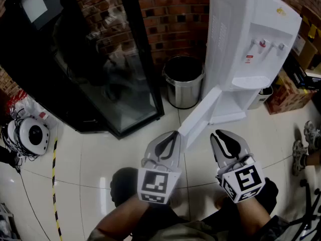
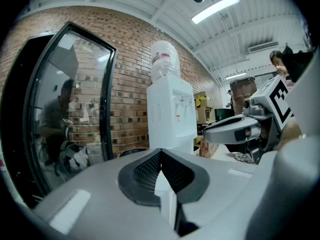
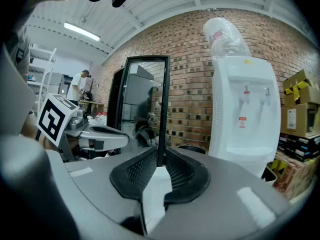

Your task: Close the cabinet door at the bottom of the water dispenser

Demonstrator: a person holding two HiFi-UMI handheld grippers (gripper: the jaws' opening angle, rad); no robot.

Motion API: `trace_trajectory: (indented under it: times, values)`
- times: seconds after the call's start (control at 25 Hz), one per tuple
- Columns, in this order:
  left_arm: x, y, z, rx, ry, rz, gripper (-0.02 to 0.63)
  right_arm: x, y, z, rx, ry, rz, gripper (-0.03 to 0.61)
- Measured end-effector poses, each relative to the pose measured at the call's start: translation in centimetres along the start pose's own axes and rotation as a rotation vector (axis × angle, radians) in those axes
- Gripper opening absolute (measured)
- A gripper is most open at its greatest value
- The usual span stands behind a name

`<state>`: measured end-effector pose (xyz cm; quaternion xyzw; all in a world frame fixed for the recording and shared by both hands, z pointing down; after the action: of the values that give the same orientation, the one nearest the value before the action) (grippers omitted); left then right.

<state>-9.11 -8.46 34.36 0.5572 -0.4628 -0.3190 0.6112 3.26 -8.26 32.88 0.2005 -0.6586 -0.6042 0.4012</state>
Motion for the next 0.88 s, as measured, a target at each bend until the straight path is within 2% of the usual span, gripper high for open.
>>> trace_trajectory:
  times: [0.28, 0.52, 0.76, 0.88]
  values:
    - [0.6, 0.8, 2.4, -0.035, -0.023, 0.009, 0.020, 4.2, 0.5, 1.8, -0.047, -0.051, 0.047, 0.084]
    - [0.8, 1.5, 3.4, -0.040, -0.035, 0.027, 0.020, 8.8, 2.9, 3.6, -0.109, -0.077, 0.127, 0.148]
    - [0.2, 2.0, 4.6, -0.020, -0.052, 0.047, 0.023, 12.7, 6.4, 4.8, -0.162, -0.097, 0.254, 0.199]
    - [-0.1, 2.4, 5.5, -0.033, -0.065, 0.055, 0.023, 13.6, 7.7, 5.0, -0.176, -0.092, 0.295, 0.199]
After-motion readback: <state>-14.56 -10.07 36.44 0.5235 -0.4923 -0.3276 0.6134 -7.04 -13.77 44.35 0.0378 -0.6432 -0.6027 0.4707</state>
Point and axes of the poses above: the fingertips, and each gripper's own axes: x forward along the fingers, z to its left, y out of its underside, the point moved 2 cm from there along -x, backward along the fingers, and after that the axes turned 3 degrees about z, right-handed, at the moved point
